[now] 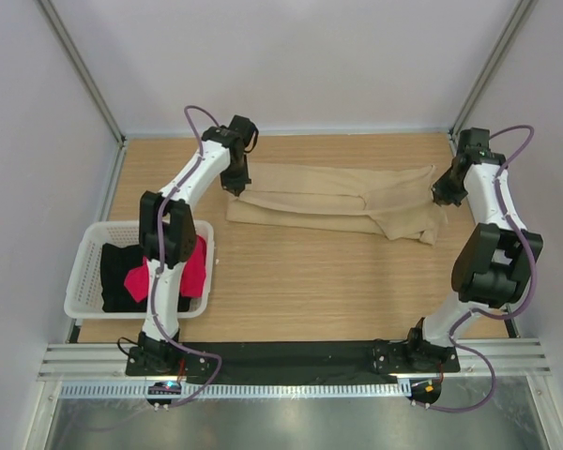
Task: Fold and stack the t-shirts
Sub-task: Fold the tshirt
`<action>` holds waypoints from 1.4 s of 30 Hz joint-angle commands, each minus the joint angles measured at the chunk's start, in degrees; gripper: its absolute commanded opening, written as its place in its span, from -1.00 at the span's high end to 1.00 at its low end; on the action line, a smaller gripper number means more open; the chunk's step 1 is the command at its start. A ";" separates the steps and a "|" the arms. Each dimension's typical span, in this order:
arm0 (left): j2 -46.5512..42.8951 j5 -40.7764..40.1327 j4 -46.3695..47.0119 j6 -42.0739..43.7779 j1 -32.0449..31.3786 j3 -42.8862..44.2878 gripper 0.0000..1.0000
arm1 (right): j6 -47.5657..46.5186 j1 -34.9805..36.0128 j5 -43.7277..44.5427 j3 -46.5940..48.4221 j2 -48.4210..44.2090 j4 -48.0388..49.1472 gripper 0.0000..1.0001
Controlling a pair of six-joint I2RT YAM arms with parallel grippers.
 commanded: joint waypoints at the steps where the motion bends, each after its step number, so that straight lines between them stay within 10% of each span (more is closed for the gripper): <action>1: 2.36 -0.84 -2.05 0.95 0.66 5.08 0.99 | 0.30 0.15 -0.83 4.20 2.11 2.11 0.97; 42: 14.49 -0.76 -0.56 -0.36 4.70 15.11 1.00 | 2.85 0.06 -5.93 18.01 20.93 5.45 0.97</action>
